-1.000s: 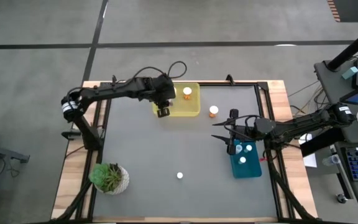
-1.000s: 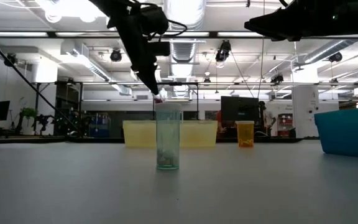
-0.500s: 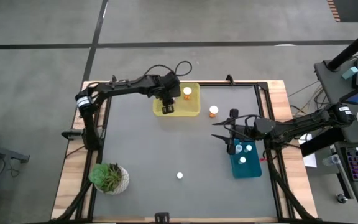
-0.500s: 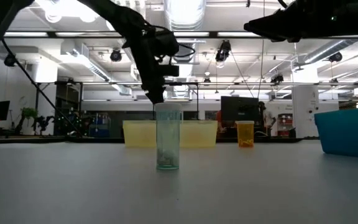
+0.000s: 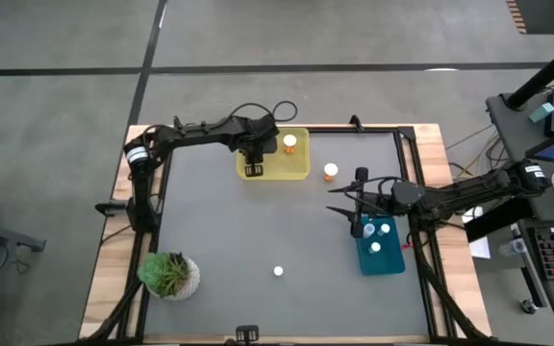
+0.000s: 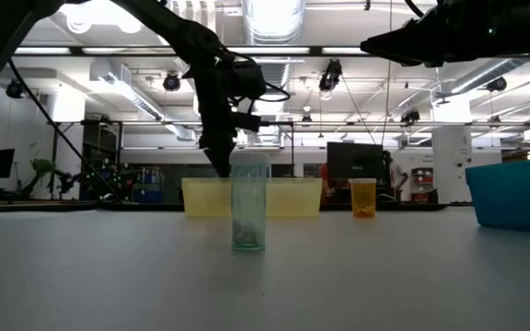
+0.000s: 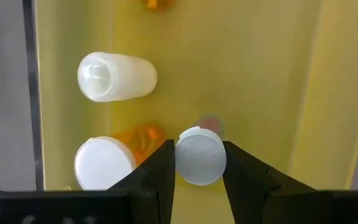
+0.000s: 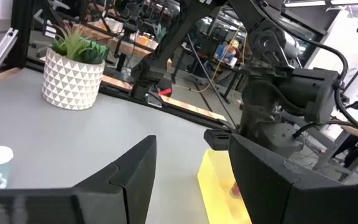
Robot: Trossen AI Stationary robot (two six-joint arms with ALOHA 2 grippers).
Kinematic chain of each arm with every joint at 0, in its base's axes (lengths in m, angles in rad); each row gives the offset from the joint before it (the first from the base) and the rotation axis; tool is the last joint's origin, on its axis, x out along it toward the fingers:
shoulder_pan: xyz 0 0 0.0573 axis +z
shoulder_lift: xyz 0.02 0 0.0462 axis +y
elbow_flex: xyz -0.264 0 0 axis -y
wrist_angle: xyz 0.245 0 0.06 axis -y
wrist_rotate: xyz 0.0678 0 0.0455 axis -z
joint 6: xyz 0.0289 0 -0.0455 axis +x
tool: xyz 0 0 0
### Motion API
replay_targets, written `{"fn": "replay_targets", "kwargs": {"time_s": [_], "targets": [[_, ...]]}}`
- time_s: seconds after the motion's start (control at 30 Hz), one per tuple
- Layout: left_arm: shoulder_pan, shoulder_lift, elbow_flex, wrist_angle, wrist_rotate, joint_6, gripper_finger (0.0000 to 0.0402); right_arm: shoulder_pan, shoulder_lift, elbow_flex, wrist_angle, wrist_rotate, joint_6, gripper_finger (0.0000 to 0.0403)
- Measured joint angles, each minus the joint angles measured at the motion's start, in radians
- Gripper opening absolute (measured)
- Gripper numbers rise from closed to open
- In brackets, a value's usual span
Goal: Pick and place medicine bottles into bin by pill shape (circle, oval)
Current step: Put the blue pill bottle into the yellow bin, then put the orange pill bottle into the yellow bin
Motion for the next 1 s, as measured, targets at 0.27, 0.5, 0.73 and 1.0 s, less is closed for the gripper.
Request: {"fn": "replay_targets", "kwargs": {"time_s": [0.27, 0.5, 0.73, 1.0], "targets": [[0.001, 0.0, 0.0, -0.001, 0.001, 0.001, 0.0093, 0.0, 0.0, 0.0, -0.001, 0.0, 0.0, 0.0194], [0.0, 0.011, 0.0, -0.008, 0.001, 0.0, 0.0093, 0.0, 0.0, 0.001, -0.001, 0.0, -0.001, 0.0194], [0.0, 0.012, 0.0, -0.007, 0.001, -0.005, 0.0129, 0.0, 0.0, 0.001, -0.002, 0.0, -0.002, 0.0194], [0.0, 0.012, 0.0, 0.001, 0.001, -0.004, 0.0154, 0.0, 0.0, 0.001, -0.002, 0.0, -0.002, 0.0194]]}}
